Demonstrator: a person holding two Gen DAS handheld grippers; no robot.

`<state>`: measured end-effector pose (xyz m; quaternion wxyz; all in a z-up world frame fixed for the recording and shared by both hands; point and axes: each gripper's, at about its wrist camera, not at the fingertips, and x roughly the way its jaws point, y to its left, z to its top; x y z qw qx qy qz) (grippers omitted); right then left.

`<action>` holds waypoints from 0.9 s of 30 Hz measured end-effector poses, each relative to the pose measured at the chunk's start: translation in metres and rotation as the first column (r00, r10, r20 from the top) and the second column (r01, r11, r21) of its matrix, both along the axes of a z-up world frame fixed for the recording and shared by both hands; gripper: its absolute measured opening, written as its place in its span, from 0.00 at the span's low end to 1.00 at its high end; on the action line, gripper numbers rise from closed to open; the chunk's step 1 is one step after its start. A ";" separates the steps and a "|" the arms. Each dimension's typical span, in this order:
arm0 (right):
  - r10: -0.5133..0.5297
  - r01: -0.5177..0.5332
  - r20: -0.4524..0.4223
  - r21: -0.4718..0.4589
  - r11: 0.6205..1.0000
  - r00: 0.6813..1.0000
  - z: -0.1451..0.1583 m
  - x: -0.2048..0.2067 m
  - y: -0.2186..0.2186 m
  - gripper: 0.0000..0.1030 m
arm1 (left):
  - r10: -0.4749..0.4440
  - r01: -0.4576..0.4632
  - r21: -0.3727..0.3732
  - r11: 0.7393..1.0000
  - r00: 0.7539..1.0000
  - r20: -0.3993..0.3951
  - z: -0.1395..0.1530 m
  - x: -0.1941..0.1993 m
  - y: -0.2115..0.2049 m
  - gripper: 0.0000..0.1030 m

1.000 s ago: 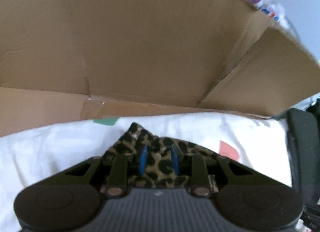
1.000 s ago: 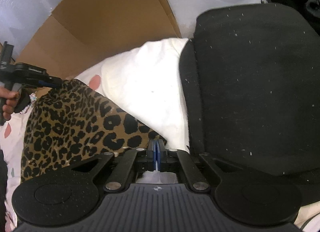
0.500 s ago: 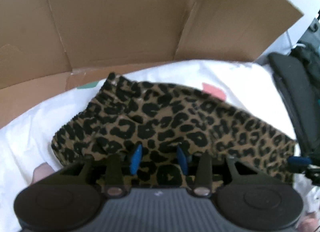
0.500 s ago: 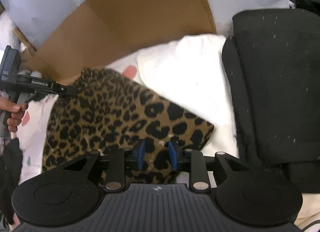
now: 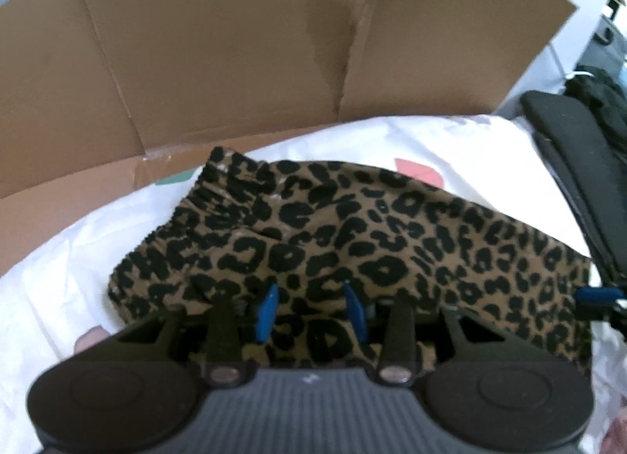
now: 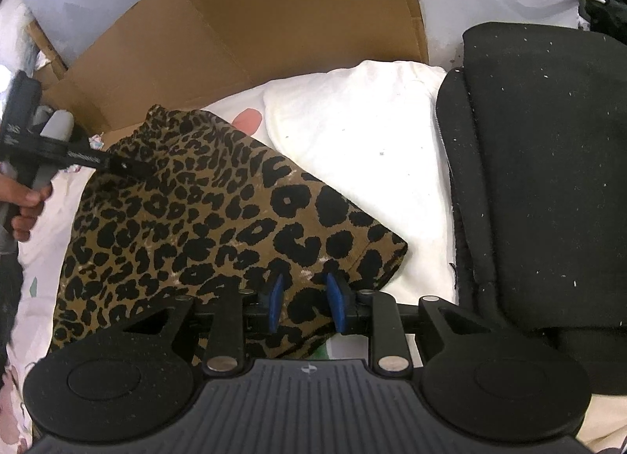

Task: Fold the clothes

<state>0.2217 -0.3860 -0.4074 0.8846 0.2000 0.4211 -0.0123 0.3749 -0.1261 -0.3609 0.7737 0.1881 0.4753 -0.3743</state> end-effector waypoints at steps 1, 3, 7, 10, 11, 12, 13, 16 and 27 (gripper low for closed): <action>0.002 -0.002 -0.001 0.002 1.000 1.000 0.000 0.000 -0.001 0.30 | -0.007 0.007 -0.007 1.000 1.000 -0.001 0.002 -0.003 0.003 0.40; 0.004 -0.004 -0.001 0.010 1.000 1.000 -0.001 0.001 -0.002 0.30 | -0.015 0.015 -0.014 1.000 1.000 -0.011 0.002 -0.009 0.008 0.40; 0.005 -0.005 -0.002 0.018 1.000 1.000 -0.002 0.001 -0.003 0.30 | -0.023 0.024 0.022 0.999 1.000 -0.017 -0.014 -0.016 0.013 0.40; 0.002 -0.002 -0.005 0.021 1.000 1.000 -0.002 0.002 -0.003 0.30 | -0.020 0.021 0.041 0.999 1.000 -0.019 -0.021 -0.018 0.016 0.39; 0.002 -0.001 -0.005 0.020 1.000 1.000 -0.002 0.002 -0.003 0.30 | -0.015 0.016 0.044 0.999 1.000 -0.017 -0.022 -0.016 0.016 0.38; 0.002 -0.002 -0.006 0.019 1.000 1.000 -0.002 0.002 -0.002 0.30 | -0.010 0.011 0.047 0.999 1.000 -0.016 -0.023 -0.015 0.017 0.38; 0.001 -0.001 -0.006 0.018 1.000 1.000 -0.002 0.002 -0.002 0.30 | -0.005 0.006 0.050 0.999 1.000 -0.015 -0.023 -0.014 0.018 0.37; -0.004 0.005 -0.007 0.018 1.000 1.000 -0.003 0.002 -0.002 0.30 | 0.006 -0.005 0.044 0.999 1.000 -0.016 -0.022 -0.016 0.021 0.33; -0.030 0.030 0.012 0.011 0.999 0.999 0.014 -0.002 0.007 0.34 | 0.027 -0.029 -0.048 0.998 0.999 -0.040 -0.002 -0.042 0.043 0.37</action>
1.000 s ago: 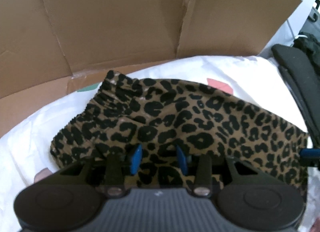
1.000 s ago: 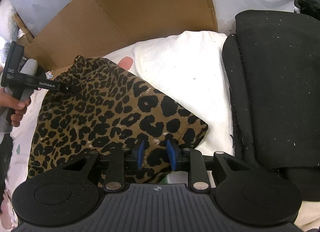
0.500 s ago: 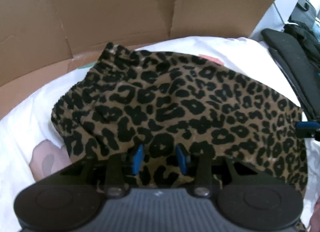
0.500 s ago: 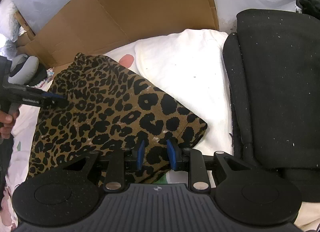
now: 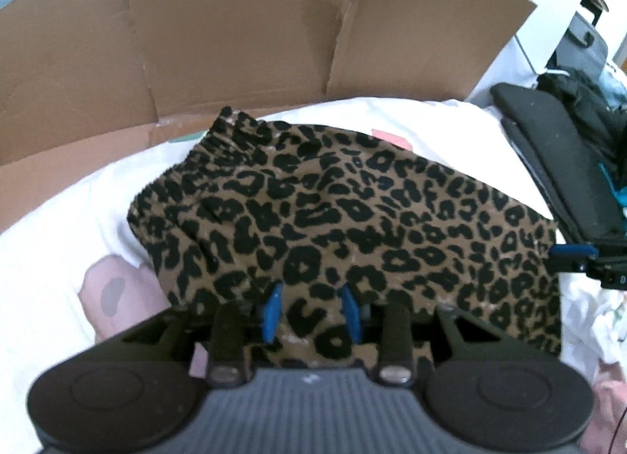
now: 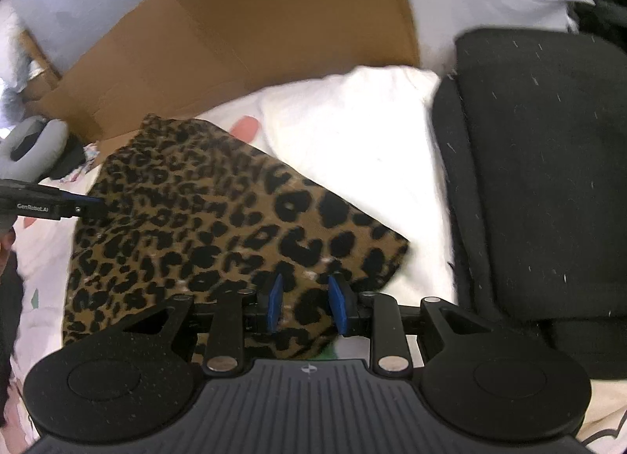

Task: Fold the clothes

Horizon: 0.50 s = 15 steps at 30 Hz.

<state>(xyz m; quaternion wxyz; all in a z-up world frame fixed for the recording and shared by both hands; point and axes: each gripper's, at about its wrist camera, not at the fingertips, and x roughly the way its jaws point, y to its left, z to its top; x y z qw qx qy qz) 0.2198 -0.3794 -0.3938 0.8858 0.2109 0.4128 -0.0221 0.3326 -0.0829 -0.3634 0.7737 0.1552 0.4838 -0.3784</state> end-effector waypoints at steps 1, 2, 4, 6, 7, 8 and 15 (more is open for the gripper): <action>0.005 -0.005 0.007 0.000 1.000 1.000 0.003 -0.001 0.002 0.35 | 0.002 -0.002 -0.008 1.000 1.000 -0.002 0.002 -0.002 0.002 0.38; 0.008 -0.008 0.010 0.003 1.000 1.000 0.006 -0.001 0.005 0.38 | 0.004 -0.004 -0.017 1.000 1.000 -0.004 0.004 -0.005 0.004 0.39; 0.036 -0.036 0.016 -0.004 0.999 0.999 0.011 -0.001 0.013 0.38 | 0.011 -0.011 -0.034 0.999 1.000 -0.010 0.005 -0.010 0.008 0.40; 0.075 -0.074 0.021 -0.023 0.997 0.997 0.014 0.000 0.022 0.38 | 0.045 -0.047 -0.052 0.998 0.998 -0.045 -0.005 -0.012 0.012 0.40; 0.092 -0.091 0.022 -0.028 0.995 0.996 0.016 0.000 0.027 0.38 | 0.061 -0.065 -0.060 0.996 0.996 -0.060 -0.009 -0.013 0.014 0.40; 0.107 -0.106 0.021 -0.027 0.994 0.994 0.016 0.000 0.031 0.38 | 0.064 -0.068 -0.061 0.996 0.996 -0.054 -0.013 -0.016 0.015 0.40; 0.178 -0.179 -0.031 -0.039 0.983 0.984 0.006 -0.001 0.050 0.38 | 0.052 -0.053 -0.073 0.996 0.998 -0.017 -0.018 -0.027 0.028 0.40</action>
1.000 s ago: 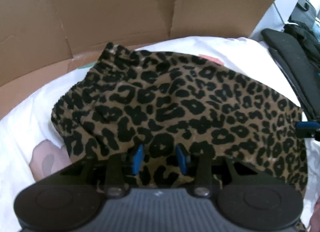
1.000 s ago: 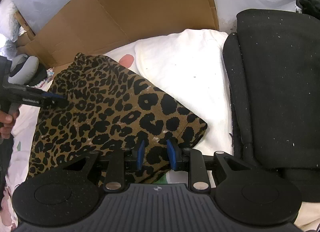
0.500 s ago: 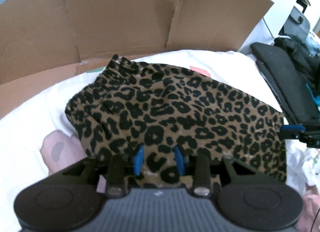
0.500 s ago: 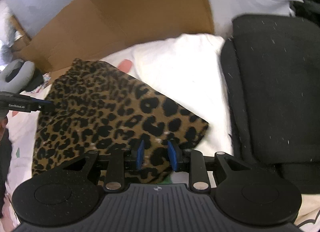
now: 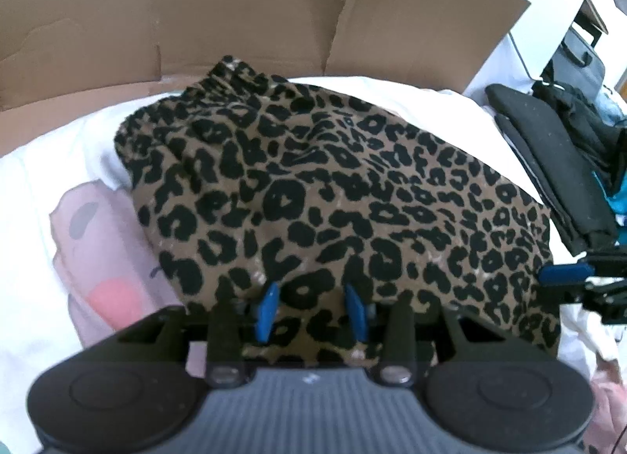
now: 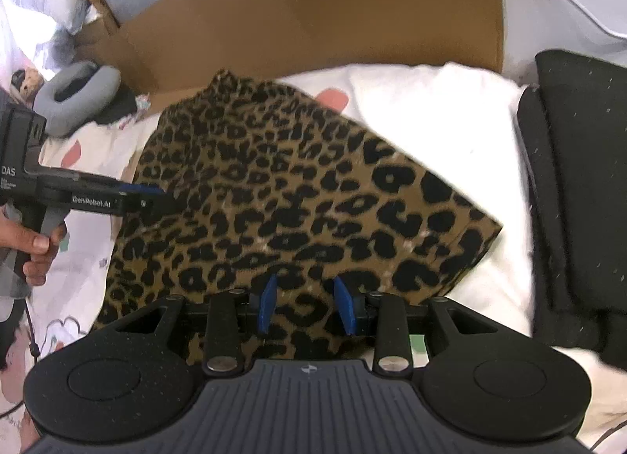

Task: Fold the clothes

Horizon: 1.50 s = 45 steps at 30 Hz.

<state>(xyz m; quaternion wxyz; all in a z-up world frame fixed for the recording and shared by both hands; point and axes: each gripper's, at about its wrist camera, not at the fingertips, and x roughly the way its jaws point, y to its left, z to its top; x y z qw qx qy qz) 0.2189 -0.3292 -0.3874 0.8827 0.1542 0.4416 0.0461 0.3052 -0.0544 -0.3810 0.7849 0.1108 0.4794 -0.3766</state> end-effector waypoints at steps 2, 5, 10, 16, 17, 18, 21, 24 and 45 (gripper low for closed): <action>0.007 -0.007 -0.017 -0.014 1.000 1.000 -0.003 -0.001 0.002 0.39 | 0.003 -0.003 -0.003 1.000 1.000 0.001 0.005 -0.002 0.005 0.40; 0.013 -0.014 -0.040 -0.037 0.999 0.999 -0.005 -0.001 0.005 0.39 | 0.026 -0.026 -0.021 0.999 1.000 0.000 0.013 -0.013 0.020 0.40; 0.037 -0.038 -0.029 -0.039 0.998 0.999 0.008 -0.002 0.012 0.39 | 0.063 -0.063 -0.051 0.997 0.998 -0.003 0.027 -0.033 0.046 0.40; 0.097 -0.098 -0.020 -0.014 0.995 0.995 0.026 -0.004 0.027 0.39 | 0.112 -0.113 -0.075 0.991 0.993 -0.023 0.032 -0.066 0.075 0.41; 0.111 -0.111 -0.023 -0.012 0.994 0.994 0.029 -0.005 0.031 0.39 | 0.122 -0.124 -0.079 0.989 0.992 -0.031 0.032 -0.072 0.079 0.41; 0.127 -0.128 -0.023 -0.015 0.992 0.992 0.032 -0.006 0.034 0.39 | 0.132 -0.135 -0.086 0.987 0.990 -0.042 0.032 -0.077 0.083 0.42; 0.192 -0.192 -0.013 -0.007 0.981 0.981 0.042 -0.011 0.043 0.39 | 0.151 -0.158 -0.102 0.982 0.985 -0.079 0.029 -0.094 0.091 0.43; 0.213 -0.212 -0.038 0.030 0.977 0.976 0.041 -0.015 0.048 0.40 | 0.131 -0.142 -0.106 0.984 0.986 -0.108 0.027 -0.108 0.095 0.44; 0.349 -0.320 -0.125 0.204 0.925 0.929 0.041 -0.034 0.058 0.40 | -0.093 0.074 -0.115 0.991 0.980 -0.178 -0.001 -0.167 0.058 0.43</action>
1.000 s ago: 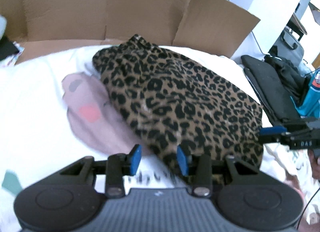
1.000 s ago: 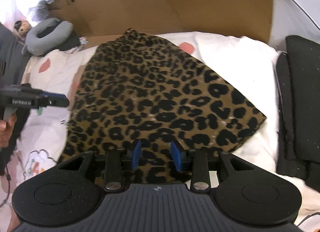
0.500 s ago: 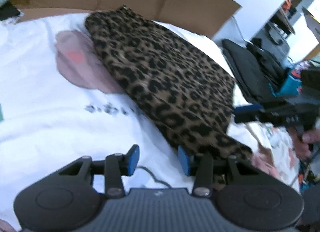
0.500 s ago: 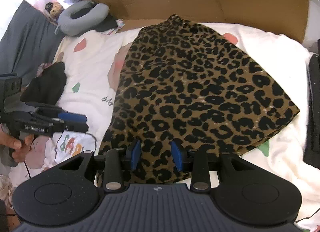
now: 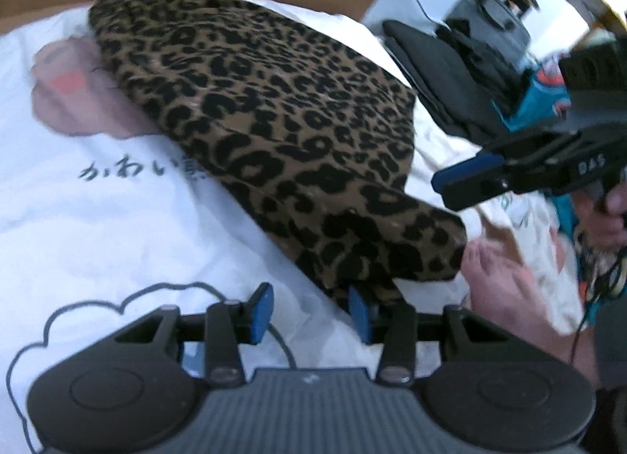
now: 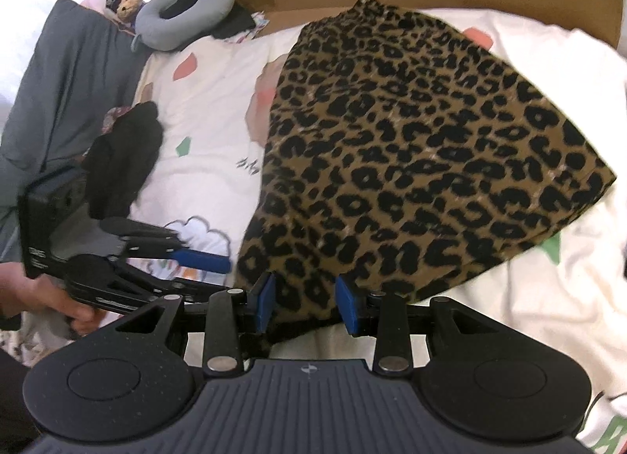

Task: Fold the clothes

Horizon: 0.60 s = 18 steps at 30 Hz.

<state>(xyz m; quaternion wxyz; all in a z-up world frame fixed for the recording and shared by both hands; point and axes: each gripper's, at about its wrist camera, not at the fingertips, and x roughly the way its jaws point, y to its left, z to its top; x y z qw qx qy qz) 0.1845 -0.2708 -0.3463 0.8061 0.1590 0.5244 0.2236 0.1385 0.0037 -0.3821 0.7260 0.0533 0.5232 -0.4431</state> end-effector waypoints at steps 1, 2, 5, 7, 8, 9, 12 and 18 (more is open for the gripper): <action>0.013 -0.013 -0.014 0.004 1.000 1.000 -0.001 -0.001 0.001 0.40 | 0.000 0.000 -0.008 1.000 1.000 0.003 0.001 0.000 0.000 0.43; 0.029 -0.029 -0.028 0.010 1.000 0.999 -0.002 -0.002 0.003 0.40 | 0.001 -0.001 -0.015 1.000 1.000 0.005 0.001 0.000 0.000 0.43; 0.070 -0.067 -0.055 0.056 0.996 0.996 -0.004 -0.007 0.008 0.41 | 0.003 -0.002 -0.038 0.999 1.000 0.014 0.003 0.000 0.000 0.43; 0.090 -0.084 -0.066 0.086 0.993 0.994 -0.006 -0.008 0.011 0.47 | 0.004 -0.003 -0.053 0.999 1.000 0.019 0.005 0.000 0.000 0.38; 0.102 -0.095 -0.072 0.097 0.991 0.992 -0.007 -0.009 0.014 0.47 | 0.005 -0.003 -0.060 0.998 1.000 0.022 0.005 0.000 0.000 0.32; 0.112 -0.104 -0.075 0.107 0.989 0.991 -0.007 -0.009 0.016 0.47 | 0.005 -0.004 -0.068 0.998 1.000 0.024 0.006 0.000 0.000 0.29; 0.100 -0.088 -0.089 0.136 0.987 0.991 -0.012 -0.010 0.017 0.47 | 0.007 -0.004 -0.090 0.996 0.999 0.033 0.008 0.000 0.000 0.21; 0.022 0.000 -0.106 0.200 0.980 0.994 -0.029 -0.006 0.014 0.22 | 0.028 -0.021 -0.134 0.991 0.998 0.049 0.019 0.003 0.006 0.16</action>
